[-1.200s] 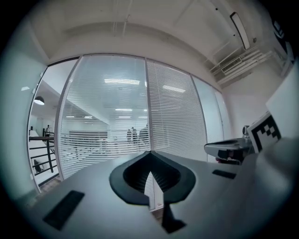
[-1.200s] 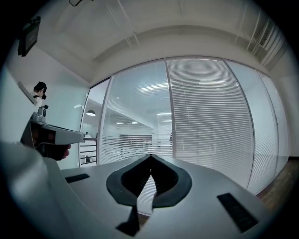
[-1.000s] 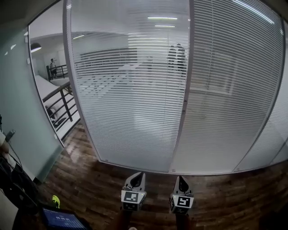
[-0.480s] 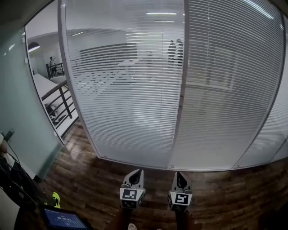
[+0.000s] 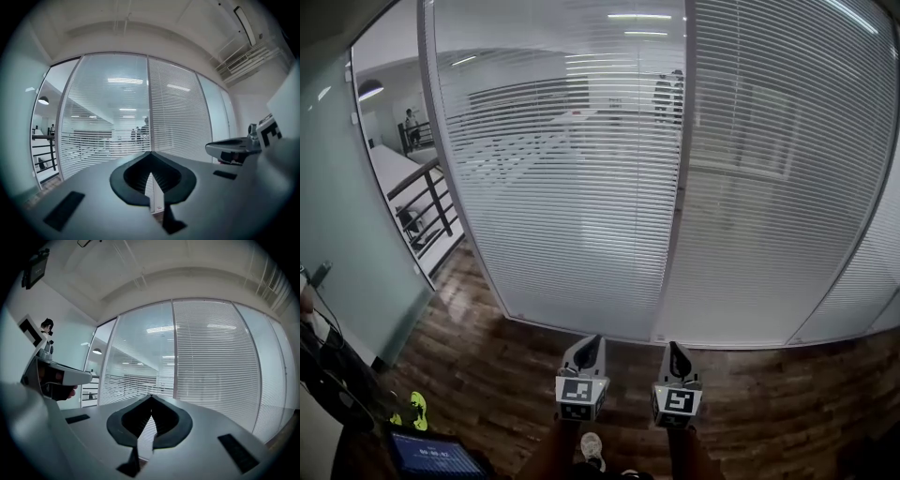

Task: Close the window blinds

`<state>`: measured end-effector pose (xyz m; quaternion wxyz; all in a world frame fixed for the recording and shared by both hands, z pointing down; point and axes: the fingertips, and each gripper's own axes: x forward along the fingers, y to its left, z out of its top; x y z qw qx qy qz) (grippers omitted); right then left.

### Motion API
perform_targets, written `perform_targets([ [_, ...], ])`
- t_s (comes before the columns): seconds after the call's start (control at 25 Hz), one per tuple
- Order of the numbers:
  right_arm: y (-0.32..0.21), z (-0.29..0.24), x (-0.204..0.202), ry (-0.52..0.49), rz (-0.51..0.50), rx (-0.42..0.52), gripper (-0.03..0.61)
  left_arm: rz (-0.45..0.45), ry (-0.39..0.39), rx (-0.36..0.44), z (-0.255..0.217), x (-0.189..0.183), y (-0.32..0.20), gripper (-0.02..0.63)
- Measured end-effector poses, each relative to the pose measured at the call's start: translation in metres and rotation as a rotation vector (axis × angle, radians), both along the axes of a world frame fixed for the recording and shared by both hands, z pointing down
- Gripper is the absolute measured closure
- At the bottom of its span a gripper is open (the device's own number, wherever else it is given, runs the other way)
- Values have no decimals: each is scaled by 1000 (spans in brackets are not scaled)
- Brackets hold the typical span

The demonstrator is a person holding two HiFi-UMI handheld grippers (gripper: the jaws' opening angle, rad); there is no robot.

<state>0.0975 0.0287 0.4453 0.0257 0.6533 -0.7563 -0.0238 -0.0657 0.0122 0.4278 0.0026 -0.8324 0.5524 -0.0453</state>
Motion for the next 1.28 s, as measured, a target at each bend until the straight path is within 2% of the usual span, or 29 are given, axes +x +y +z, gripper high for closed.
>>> perform_targets([
  [0.24,-35,0,-6,7,10,-25,575,20,-6,-25,2,-2,-34,621],
  [0.4,-60,-8,-6,-3,23,-26,575,40,-20,-5,7,-2,-62,621],
  [0.68,-109,-2,-17,11,30,-31,575,76,-41,-16,15,-4,-108,621],
  [0.96,-159,-8,-22,6,49,-19,577,119,-35,-26,7,-7,-159,621],
  [1.28,-191,-9,-24,-8,95,-34,575,148,-24,-19,7,-11,-199,621],
])
